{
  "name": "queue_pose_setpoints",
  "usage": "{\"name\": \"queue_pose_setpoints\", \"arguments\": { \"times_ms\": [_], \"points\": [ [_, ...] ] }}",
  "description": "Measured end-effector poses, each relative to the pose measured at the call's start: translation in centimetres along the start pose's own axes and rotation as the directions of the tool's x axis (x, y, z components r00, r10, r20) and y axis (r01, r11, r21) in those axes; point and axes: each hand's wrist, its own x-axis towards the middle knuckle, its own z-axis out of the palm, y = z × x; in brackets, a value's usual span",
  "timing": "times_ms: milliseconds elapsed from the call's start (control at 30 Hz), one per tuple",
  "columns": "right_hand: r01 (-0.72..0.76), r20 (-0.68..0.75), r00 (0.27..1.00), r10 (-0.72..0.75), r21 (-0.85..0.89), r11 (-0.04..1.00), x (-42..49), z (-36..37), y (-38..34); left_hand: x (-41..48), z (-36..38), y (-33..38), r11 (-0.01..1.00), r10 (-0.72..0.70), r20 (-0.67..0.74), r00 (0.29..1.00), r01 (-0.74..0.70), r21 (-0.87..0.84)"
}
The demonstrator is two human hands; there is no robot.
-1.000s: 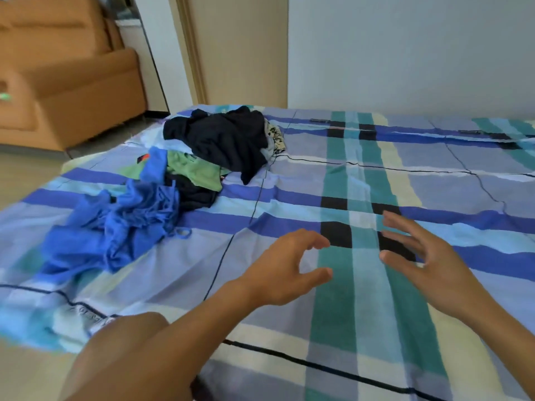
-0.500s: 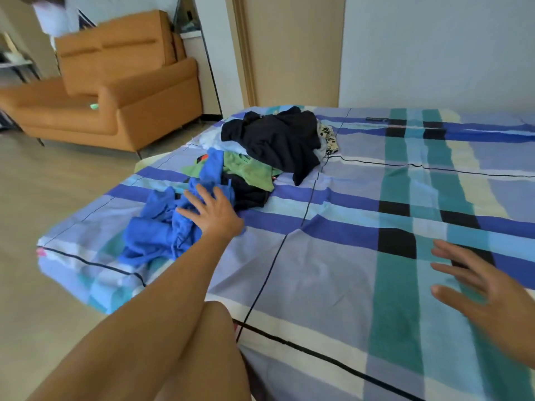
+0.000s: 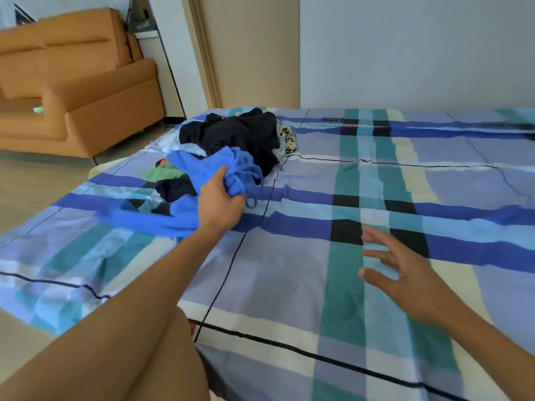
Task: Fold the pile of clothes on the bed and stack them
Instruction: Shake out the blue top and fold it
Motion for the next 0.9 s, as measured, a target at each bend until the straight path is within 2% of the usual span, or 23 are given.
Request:
{"name": "queue_pose_setpoints", "arguments": {
  "times_ms": [67,133,167,200,233,267,300,367,433,500,567,633,700,767,900],
  "points": [
    [-0.009,0.018,1.0,0.008,0.026,1.0,-0.1,0.1,-0.1,-1.9,1.7,4.1,0.956,0.112,0.149,0.982,-0.065,-0.285],
    [-0.02,0.047,0.999,0.013,0.163,0.986,-0.2,0.0,-0.7,-5.1,3.9,7.8,0.873,0.174,0.349,0.921,0.019,-0.487],
    [-0.018,0.045,0.999,0.007,0.261,0.965,-0.4,-0.1,-1.0,-7.0,5.0,9.1,0.829,0.207,0.483,0.851,0.11,-0.549],
    [0.003,0.016,1.0,-0.009,0.341,0.94,-0.6,-0.3,-1.5,-8.8,6.0,10.4,0.799,0.252,0.617,0.745,0.2,-0.567],
    [0.028,-0.037,0.999,-0.015,0.393,0.919,-0.8,-0.7,-1.6,-10.2,7.1,11.2,0.788,0.294,0.719,0.63,0.267,-0.556],
    [0.047,-0.095,0.995,-0.007,0.427,0.903,-1.0,-1.2,-1.5,-11.2,7.9,11.6,0.789,0.312,0.771,0.555,0.3,-0.535],
    [0.049,-0.152,0.988,0.024,0.455,0.889,-1.1,-1.6,-1.3,-11.6,8.3,11.7,0.794,0.307,0.774,0.553,0.3,-0.529],
    [0.003,-0.226,0.966,0.127,0.499,0.867,-1.6,-2.9,-0.1,-11.5,9.0,11.6,0.79,0.271,0.731,0.627,0.289,-0.541],
    [-0.061,-0.181,0.966,0.183,0.53,0.846,-1.6,-3.4,0.5,-11.2,8.9,10.8,0.784,0.21,0.694,0.688,0.306,-0.54],
    [-0.109,-0.126,0.972,0.197,0.501,0.859,-1.7,-3.7,0.8,-11.3,9.0,10.3,0.79,0.183,0.708,0.683,0.327,-0.519],
    [-0.142,-0.066,0.979,0.191,0.45,0.882,-1.6,-3.8,0.5,-11.7,9.0,10.1,0.821,0.18,0.701,0.69,0.288,-0.494],
    [-0.153,0.002,0.985,0.171,0.46,0.874,-1.6,-3.9,0.5,-11.8,8.9,10.1,0.826,0.186,0.643,0.743,0.235,-0.512],
    [-0.149,0.005,0.985,0.171,0.511,0.846,-1.6,-4.3,0.3,-11.6,8.8,9.9,0.802,0.171,0.607,0.776,0.249,-0.544],
    [-0.128,-0.043,0.984,0.174,0.51,0.851,-1.6,-4.9,-0.1,-11.3,8.6,10.2,0.722,0.119,0.628,0.769,0.368,-0.586],
    [-0.083,-0.135,0.977,0.167,0.477,0.875,-2.0,-6.3,-0.4,-10.7,7.5,11.2,0.437,0.003,0.725,0.689,0.651,-0.621]
  ]
}}
